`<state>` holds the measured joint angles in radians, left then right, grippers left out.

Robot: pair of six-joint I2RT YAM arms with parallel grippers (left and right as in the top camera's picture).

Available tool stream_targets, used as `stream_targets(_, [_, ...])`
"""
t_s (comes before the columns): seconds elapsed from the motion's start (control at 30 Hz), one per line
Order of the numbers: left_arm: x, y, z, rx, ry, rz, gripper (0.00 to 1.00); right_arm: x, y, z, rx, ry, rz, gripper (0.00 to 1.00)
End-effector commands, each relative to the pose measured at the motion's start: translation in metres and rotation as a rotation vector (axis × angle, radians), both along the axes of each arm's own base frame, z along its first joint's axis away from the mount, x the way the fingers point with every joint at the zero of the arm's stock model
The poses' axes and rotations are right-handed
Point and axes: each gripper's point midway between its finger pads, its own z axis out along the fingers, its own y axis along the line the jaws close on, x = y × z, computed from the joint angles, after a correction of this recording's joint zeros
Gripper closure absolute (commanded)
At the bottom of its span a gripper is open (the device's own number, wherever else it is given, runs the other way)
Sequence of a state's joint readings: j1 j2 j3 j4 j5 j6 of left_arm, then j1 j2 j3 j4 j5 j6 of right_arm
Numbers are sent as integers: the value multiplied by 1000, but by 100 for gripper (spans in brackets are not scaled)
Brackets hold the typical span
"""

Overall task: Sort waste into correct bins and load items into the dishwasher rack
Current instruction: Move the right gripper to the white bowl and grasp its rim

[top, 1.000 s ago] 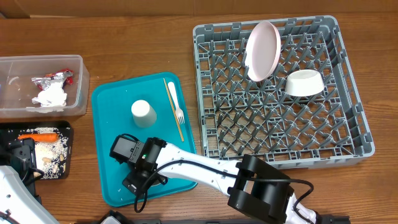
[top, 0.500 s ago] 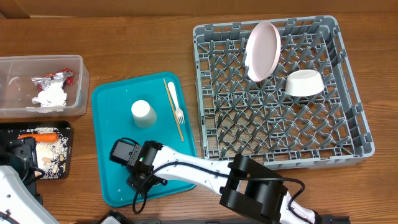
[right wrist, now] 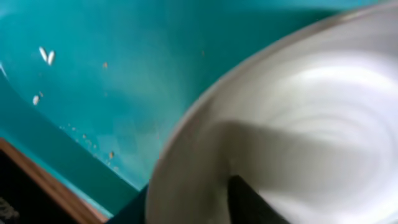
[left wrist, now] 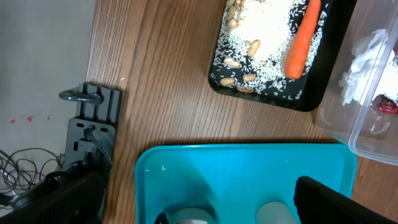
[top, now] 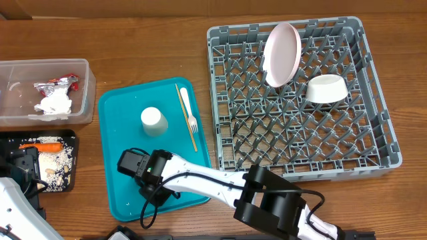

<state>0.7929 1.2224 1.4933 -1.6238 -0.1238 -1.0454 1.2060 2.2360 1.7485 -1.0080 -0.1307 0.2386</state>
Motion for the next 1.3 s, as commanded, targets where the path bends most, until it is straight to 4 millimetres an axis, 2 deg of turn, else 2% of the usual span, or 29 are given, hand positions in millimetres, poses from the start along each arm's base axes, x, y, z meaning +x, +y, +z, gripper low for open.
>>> stream_targets(0.0, [1,2,3,7,-14,21,0,3,19,23,61,-7,4,73])
stream_targets(0.1, [1,2,3,7,-14,21,0,1,24,34,82,8,7,83])
stream_targets(0.17, [1,2,3,7,-14,21,0,1,26,41,89,9,8,86])
stream_targets(0.23, [1,2,3,7,-14,21,0,5,27,55,99,8,0,96])
stream_targets(0.37, [1,2,3,7,-14,21,0,18,23,80,123,13,-49,96])
stream_targets(0.43, [1,2,3,7,-14,21,0,21,18,82,114,12,-48,92])
stream_targets(0.5, [1,2,3,7,-14,21,0,21,13,79,95,18,-41,76])
stream_targets(0.63, [1,2,3,7,-14,21,0,16,12,67,77,21,-31,74])
stream_targets(0.7, [1,2,3,7,-14,21,0,13,13,60,76,23,-24,53])
stream_targets(0.73, [1,2,3,7,-14,21,0,11,13,56,72,25,-21,49])
stream_targets(1.07, [1,2,3,7,-14,21,0,-3,11,28,40,53,-5,47])
stream_targets(1.27, [1,2,3,7,-14,21,0,-4,8,11,33,56,-6,48])
